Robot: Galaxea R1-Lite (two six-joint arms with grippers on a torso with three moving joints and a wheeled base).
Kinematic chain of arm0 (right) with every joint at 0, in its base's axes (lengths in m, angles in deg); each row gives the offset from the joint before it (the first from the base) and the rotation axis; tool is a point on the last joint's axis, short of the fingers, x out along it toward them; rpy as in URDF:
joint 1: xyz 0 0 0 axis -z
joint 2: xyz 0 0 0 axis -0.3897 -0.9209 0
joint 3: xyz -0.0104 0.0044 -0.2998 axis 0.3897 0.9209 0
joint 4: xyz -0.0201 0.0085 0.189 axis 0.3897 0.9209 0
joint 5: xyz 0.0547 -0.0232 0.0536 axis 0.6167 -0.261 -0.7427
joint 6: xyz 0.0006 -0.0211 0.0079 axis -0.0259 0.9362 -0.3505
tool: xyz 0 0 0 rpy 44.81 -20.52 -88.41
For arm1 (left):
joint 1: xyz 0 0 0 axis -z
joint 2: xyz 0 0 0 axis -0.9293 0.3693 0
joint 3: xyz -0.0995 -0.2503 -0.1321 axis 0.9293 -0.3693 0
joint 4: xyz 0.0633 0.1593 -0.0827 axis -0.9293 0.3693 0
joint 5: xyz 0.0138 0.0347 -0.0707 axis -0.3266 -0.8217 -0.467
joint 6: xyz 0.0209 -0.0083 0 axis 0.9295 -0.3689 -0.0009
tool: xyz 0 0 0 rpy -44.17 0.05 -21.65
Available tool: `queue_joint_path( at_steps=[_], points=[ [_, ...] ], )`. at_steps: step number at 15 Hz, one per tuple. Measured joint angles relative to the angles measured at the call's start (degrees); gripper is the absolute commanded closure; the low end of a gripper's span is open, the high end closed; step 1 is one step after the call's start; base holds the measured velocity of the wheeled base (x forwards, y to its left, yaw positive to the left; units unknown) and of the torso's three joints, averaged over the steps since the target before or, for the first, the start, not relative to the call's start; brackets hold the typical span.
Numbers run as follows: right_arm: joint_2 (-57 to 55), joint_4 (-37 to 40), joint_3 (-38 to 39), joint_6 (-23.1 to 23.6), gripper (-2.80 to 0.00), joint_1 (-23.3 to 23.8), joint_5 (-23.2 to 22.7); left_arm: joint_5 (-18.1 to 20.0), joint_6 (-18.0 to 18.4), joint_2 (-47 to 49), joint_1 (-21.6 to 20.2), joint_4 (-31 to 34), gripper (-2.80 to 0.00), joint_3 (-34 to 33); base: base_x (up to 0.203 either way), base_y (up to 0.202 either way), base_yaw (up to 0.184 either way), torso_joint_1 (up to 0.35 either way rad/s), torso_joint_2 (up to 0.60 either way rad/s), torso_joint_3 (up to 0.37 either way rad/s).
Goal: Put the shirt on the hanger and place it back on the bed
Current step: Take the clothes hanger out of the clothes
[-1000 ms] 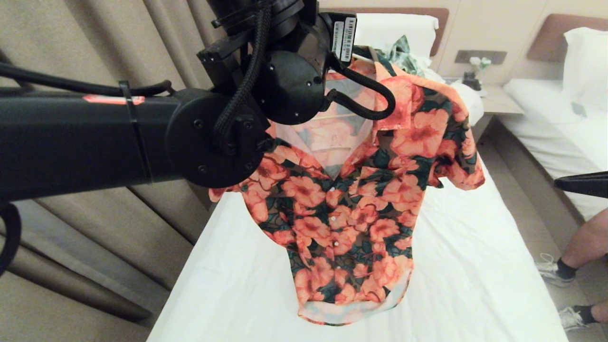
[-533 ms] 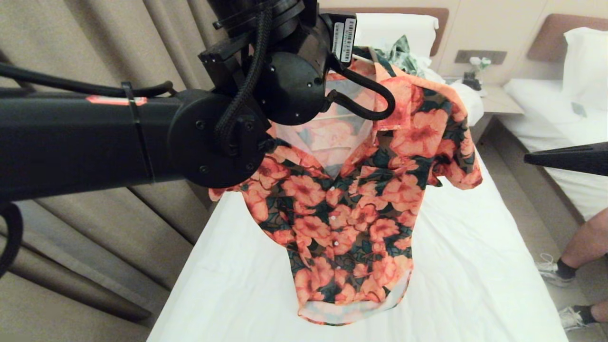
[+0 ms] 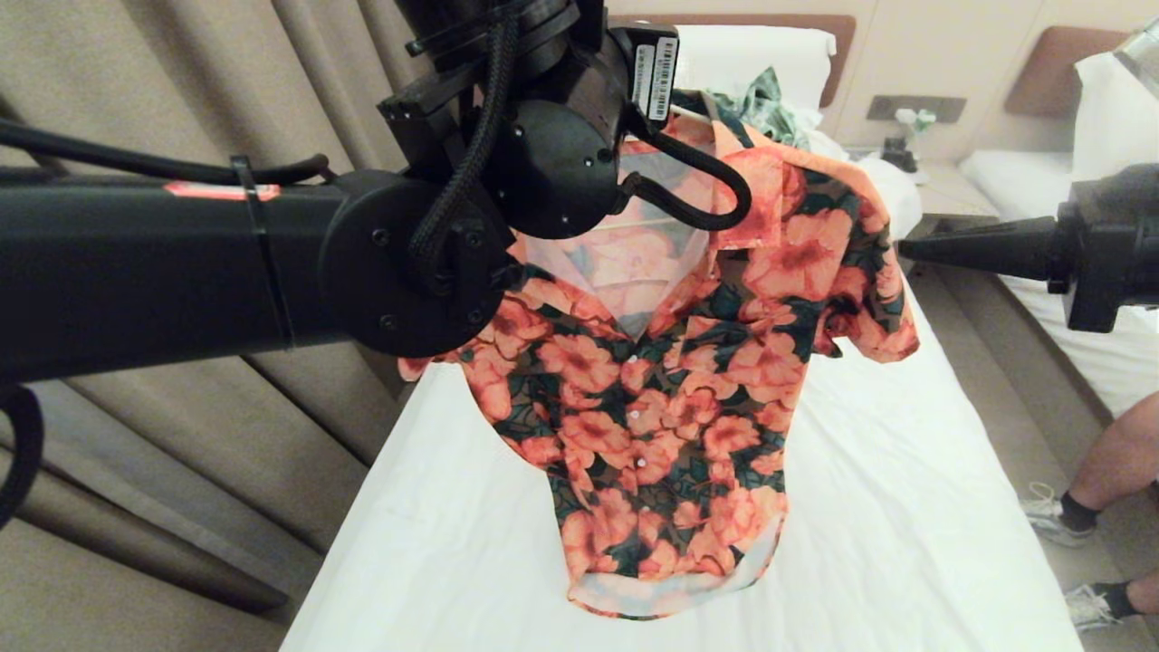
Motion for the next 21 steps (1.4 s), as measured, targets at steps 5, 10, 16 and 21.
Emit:
queue_joint_path(
  at_steps=[5, 10, 16, 21],
  points=[
    [-4.67, -3.35, -2.63, 0.86, -2.80, -3.38, 2.37, 0.02, -0.02, 0.00, 0.27, 0.11, 0.00, 0.76, 0.000, 0.000, 0.000, 0.000, 0.00, 0.000],
    [-10.35, -8.80, -5.81, 0.97, -2.80, -5.72, 4.77, 0.07, 0.01, 0.02, 0.28, 0.07, 0.00, 0.79, 0.000, 0.000, 0.000, 0.000, 0.00, 0.000],
    [-15.75, -11.81, -10.13, 0.17, -2.80, -9.91, 6.37, 0.07, 0.00, 0.13, 0.28, 0.05, 0.00, 0.72, 0.000, 0.000, 0.000, 0.000, 0.00, 0.000],
    [-17.63, -11.88, -12.39, -0.98, 0.00, -12.60, 10.39, 0.00, 0.00, 0.46, 0.38, -0.31, 0.00, 0.70, 0.000, 0.000, 0.000, 0.000, 0.00, 0.000]
  ],
)
